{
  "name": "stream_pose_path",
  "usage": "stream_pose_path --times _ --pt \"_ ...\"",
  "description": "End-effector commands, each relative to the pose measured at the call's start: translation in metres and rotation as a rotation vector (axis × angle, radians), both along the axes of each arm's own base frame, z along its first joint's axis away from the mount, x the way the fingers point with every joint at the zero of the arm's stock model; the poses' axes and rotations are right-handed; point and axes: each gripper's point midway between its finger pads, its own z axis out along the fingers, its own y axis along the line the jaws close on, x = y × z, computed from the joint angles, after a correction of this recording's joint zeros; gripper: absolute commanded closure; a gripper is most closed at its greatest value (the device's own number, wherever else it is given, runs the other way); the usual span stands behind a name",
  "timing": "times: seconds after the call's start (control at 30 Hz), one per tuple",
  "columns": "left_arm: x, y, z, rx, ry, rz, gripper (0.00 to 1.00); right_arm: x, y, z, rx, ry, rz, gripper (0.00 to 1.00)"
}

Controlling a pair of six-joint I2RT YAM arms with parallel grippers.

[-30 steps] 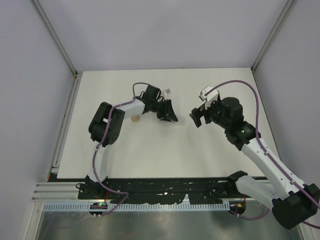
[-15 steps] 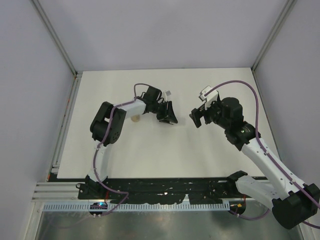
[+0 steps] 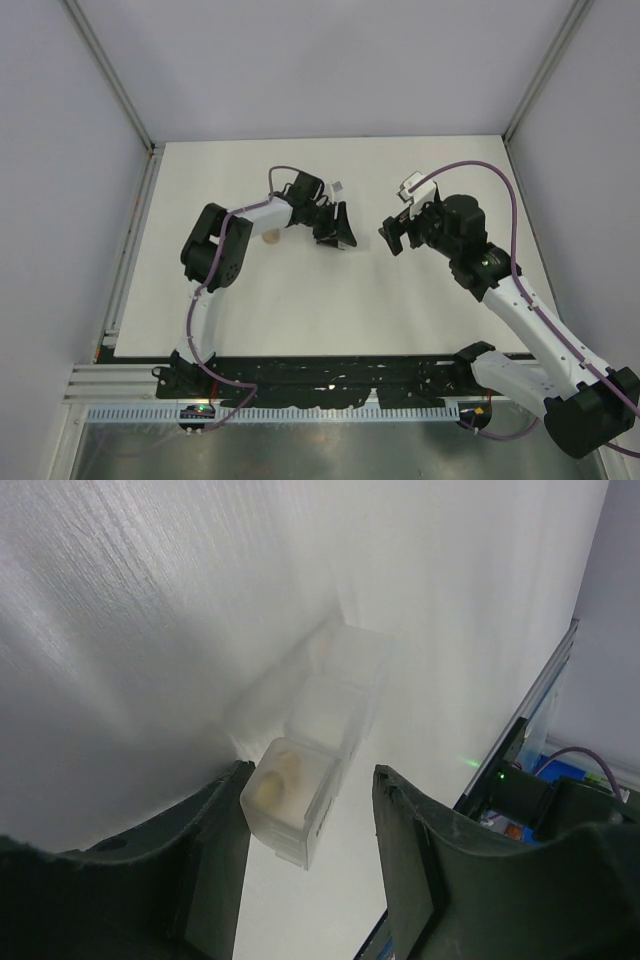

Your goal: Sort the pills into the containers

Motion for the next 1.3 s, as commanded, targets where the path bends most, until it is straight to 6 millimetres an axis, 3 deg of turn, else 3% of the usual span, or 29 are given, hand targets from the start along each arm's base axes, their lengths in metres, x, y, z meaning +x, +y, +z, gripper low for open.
stream_pose_path --times 0.0,0.93,1.27 --pt "0.006 0.001 0.003 0.032 -0.046 -0.005 0.45 0.002 0.001 0.017 0.020 -0.060 0.011 0.05" --pt "0.010 0.022 0.007 0.148 -0.140 0.006 0.35 0.002 0.001 0.015 0.016 -0.059 0.009 0.05" --pt "0.008 0.038 0.034 0.183 -0.263 -0.001 0.30 0.001 -0.001 0.018 0.018 -0.068 0.004 0.05"
